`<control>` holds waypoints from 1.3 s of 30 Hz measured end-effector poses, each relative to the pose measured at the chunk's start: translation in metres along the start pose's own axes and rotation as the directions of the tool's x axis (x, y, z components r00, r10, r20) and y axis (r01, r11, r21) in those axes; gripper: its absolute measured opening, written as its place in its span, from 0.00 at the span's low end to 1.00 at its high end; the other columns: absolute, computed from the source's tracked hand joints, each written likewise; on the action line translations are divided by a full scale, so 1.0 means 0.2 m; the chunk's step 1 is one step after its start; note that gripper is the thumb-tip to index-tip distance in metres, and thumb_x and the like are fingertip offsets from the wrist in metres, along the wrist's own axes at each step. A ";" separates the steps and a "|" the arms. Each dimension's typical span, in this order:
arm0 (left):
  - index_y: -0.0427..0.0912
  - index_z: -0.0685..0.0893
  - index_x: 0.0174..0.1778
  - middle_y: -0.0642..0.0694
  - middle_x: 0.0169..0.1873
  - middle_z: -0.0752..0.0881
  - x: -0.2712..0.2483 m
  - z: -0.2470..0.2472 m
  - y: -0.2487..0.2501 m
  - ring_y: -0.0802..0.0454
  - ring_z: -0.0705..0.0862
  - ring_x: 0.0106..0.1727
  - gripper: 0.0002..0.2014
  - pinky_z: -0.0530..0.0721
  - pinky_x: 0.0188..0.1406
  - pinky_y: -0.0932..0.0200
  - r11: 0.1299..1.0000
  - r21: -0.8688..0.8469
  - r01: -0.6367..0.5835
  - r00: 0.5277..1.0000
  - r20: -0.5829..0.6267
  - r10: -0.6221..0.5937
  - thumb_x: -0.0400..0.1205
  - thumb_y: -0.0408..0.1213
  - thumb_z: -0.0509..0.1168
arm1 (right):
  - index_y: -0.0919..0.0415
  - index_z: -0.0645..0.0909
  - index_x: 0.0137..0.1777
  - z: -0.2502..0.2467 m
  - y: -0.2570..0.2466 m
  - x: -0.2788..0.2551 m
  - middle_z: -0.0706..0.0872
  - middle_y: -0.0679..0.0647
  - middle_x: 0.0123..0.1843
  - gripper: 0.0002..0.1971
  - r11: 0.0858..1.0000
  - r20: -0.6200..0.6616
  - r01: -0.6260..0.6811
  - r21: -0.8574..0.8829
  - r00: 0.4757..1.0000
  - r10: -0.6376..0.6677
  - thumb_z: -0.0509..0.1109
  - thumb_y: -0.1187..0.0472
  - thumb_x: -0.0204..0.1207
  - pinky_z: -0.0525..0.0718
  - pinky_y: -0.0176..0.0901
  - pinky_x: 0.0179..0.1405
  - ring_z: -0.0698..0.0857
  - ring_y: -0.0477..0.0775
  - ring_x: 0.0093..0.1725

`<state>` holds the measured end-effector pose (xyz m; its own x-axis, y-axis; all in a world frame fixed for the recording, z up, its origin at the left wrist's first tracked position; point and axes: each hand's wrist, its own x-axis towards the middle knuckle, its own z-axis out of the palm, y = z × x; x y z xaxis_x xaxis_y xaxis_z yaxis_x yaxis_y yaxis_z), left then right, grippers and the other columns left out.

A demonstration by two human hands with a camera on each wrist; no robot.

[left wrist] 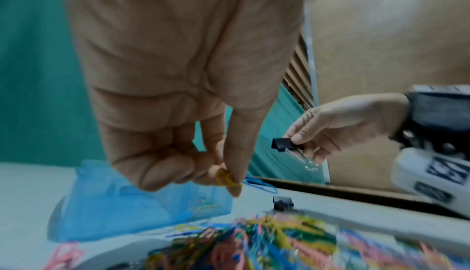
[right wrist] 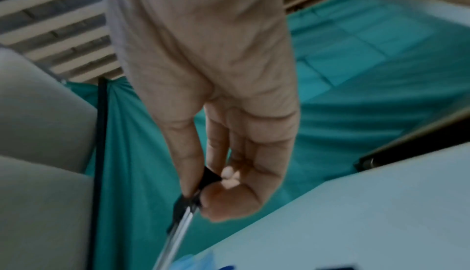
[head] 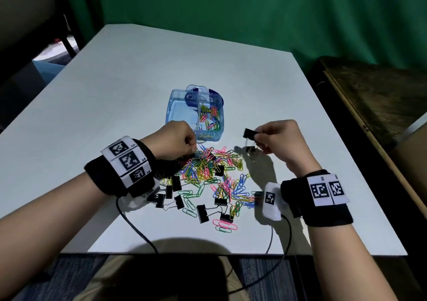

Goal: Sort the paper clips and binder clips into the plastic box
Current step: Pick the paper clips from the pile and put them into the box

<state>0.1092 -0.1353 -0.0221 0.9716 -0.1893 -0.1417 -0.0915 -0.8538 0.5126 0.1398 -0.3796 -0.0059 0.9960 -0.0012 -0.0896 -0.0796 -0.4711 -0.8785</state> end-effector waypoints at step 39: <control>0.34 0.84 0.51 0.37 0.53 0.84 0.10 0.18 0.16 0.38 0.83 0.54 0.10 0.84 0.52 0.45 0.900 0.406 -0.159 0.979 0.182 0.091 0.80 0.37 0.65 | 0.61 0.85 0.38 0.10 -0.05 -0.03 0.85 0.57 0.36 0.08 0.817 0.288 0.133 -0.561 0.957 0.042 0.73 0.74 0.65 0.73 0.35 0.26 0.81 0.54 0.34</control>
<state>0.1174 -0.1833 -0.0391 0.9034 -0.3509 -0.2465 -0.3250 -0.9352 0.1404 0.1333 -0.3567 -0.0058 0.9378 0.2328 -0.2576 0.0904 -0.8801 -0.4661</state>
